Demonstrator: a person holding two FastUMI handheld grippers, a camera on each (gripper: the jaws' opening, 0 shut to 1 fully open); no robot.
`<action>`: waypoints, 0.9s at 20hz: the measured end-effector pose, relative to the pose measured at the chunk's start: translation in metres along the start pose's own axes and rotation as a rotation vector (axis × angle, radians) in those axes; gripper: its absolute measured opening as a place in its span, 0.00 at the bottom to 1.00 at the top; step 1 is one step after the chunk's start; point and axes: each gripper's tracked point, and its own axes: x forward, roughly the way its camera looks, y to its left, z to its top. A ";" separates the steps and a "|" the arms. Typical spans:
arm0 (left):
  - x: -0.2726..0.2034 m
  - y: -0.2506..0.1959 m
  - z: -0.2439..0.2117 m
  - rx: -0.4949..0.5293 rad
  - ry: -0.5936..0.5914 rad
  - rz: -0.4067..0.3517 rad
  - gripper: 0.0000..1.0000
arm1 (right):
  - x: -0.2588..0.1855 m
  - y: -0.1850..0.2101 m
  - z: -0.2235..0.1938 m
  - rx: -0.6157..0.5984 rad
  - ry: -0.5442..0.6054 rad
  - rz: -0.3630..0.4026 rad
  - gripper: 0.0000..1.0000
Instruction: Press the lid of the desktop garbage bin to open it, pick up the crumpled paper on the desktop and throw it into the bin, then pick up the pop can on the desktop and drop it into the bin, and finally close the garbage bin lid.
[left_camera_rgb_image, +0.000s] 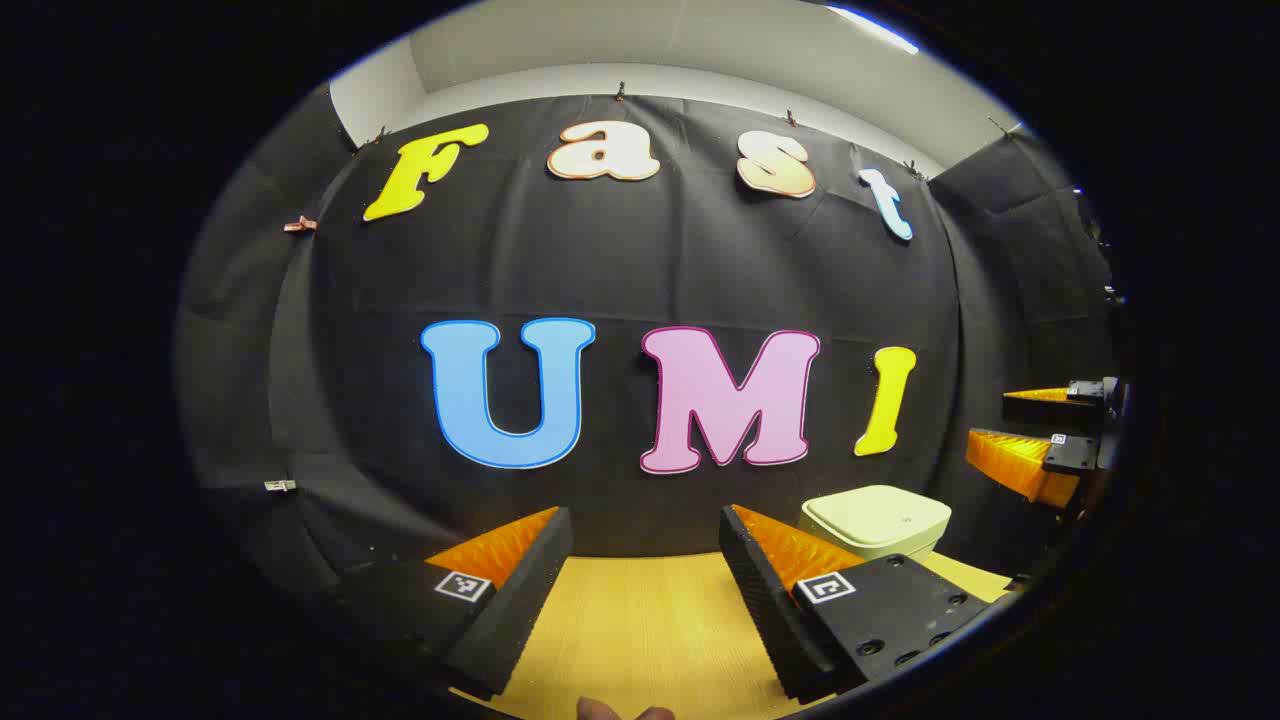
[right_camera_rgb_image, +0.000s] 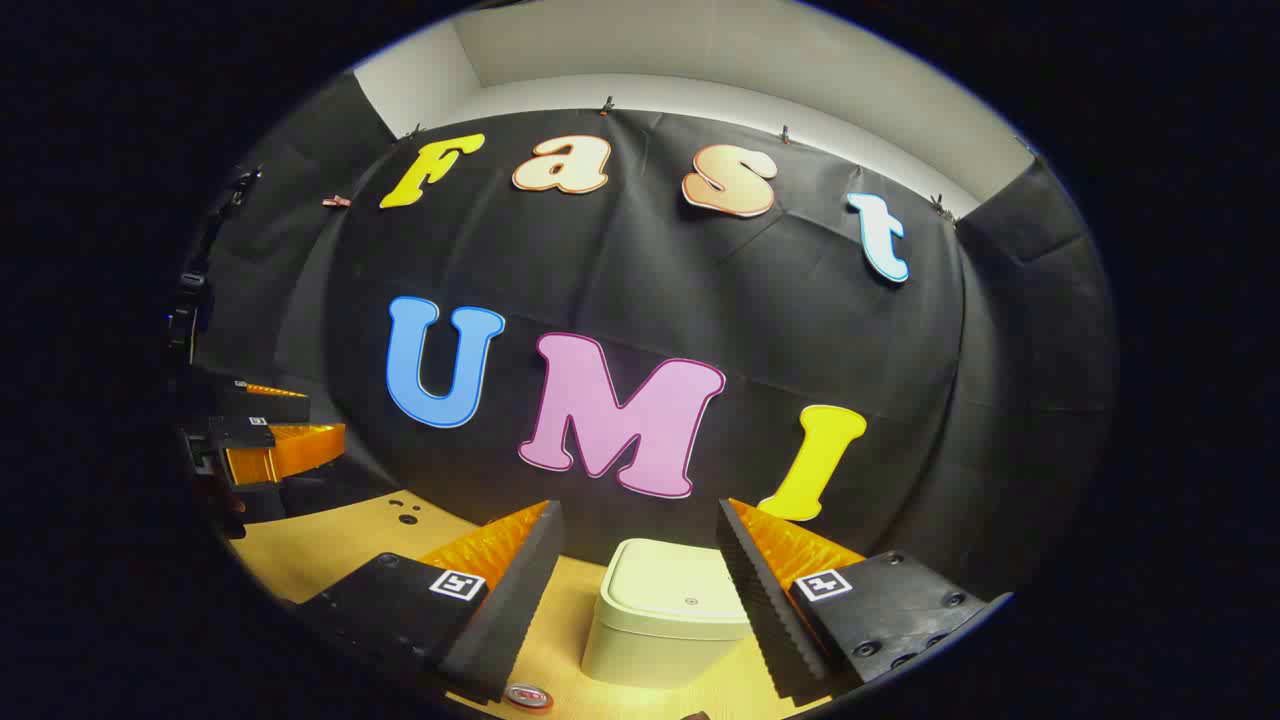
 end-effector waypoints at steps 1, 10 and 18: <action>0.001 0.000 0.001 -0.002 0.000 -0.001 0.95 | 0.002 0.000 0.000 0.003 0.003 -0.002 0.96; 0.011 0.004 -0.005 -0.003 0.003 0.001 0.95 | 0.008 -0.005 -0.009 0.038 0.028 -0.018 0.96; 0.011 0.004 -0.008 -0.004 0.007 0.002 0.95 | 0.006 -0.011 -0.020 0.063 0.056 -0.023 0.96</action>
